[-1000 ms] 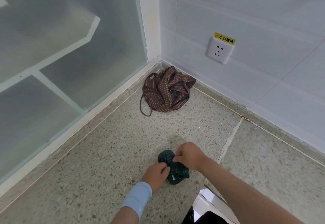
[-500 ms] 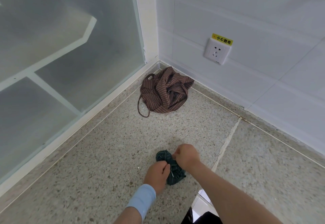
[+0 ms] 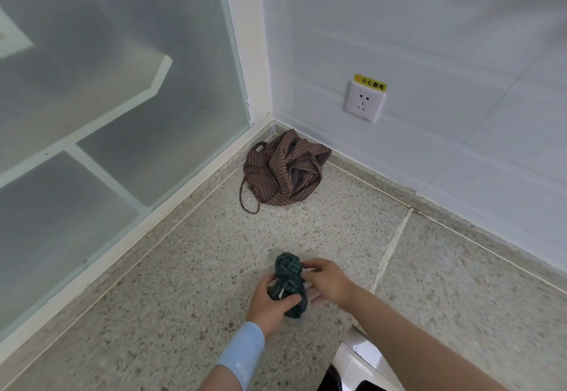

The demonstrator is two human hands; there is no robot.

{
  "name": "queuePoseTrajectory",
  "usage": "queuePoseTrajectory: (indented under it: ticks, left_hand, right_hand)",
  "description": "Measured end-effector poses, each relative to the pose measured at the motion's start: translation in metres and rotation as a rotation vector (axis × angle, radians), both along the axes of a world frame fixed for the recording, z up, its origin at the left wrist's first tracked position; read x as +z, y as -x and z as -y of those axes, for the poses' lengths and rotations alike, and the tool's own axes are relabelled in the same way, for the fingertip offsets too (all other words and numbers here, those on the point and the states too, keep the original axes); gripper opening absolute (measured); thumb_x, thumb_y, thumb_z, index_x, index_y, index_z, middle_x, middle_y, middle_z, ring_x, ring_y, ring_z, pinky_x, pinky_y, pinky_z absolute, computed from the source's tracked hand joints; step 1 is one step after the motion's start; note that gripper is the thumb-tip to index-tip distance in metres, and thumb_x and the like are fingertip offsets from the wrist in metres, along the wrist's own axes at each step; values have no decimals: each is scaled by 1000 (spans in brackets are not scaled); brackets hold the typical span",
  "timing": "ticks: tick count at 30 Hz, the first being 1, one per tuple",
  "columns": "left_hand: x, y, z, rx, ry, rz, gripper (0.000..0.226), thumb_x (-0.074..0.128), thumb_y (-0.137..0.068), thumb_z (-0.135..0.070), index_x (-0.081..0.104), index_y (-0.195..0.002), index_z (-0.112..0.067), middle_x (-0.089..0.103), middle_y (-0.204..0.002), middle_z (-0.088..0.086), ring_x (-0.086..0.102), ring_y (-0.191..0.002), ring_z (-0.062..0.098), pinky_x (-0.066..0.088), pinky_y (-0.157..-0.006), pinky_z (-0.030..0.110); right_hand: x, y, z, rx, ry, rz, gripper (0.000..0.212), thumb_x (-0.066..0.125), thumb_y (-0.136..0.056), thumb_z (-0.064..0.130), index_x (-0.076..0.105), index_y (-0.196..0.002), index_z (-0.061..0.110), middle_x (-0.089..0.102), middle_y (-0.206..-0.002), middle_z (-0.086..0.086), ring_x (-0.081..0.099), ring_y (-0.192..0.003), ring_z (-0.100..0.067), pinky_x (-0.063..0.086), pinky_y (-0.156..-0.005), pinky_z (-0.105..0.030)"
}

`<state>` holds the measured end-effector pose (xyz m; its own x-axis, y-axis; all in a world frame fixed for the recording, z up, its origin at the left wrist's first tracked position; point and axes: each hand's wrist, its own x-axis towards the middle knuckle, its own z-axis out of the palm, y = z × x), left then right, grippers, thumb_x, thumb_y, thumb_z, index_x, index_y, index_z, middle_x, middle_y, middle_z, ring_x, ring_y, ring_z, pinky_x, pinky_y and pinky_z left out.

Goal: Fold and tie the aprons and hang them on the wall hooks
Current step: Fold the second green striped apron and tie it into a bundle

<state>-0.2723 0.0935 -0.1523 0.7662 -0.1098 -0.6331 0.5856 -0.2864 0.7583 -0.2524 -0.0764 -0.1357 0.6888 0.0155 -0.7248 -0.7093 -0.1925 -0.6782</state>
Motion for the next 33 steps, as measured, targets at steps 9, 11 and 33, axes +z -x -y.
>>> queuePoseTrajectory:
  ticks: [9, 11, 33]
  left_hand:
    - [86, -39, 12, -334, 165, 74, 63, 81, -69, -15, 52, -125, -20, 67, -121, 5, 65, -109, 20, 53, -96, 40]
    - [117, -43, 26, -396, 296, 68, 63, 77, -68, -7, 53, -126, -13, 66, -122, 13, 66, -109, 26, 55, -89, 39]
    - [315, 33, 269, -930, 92, 1093, 44, 82, -76, -28, 62, -115, -31, 61, -110, -15, 57, -101, 5, 45, -88, 17]
  right_hand:
    - [112, 12, 54, 156, 395, 540, 55, 60, -87, 19, 53, -133, 48, 31, -158, 7, 24, -145, -17, 21, -120, -42]
    - [147, 25, 69, 162, 336, 547, 40, 59, -89, 17, 66, -120, 41, 48, -146, 8, 43, -134, -14, 34, -115, -38]
    - [302, 176, 217, -764, 339, 829, 7, 65, -93, 17, 68, -92, 11, 66, -82, -5, 61, -70, -19, 55, -64, -35]
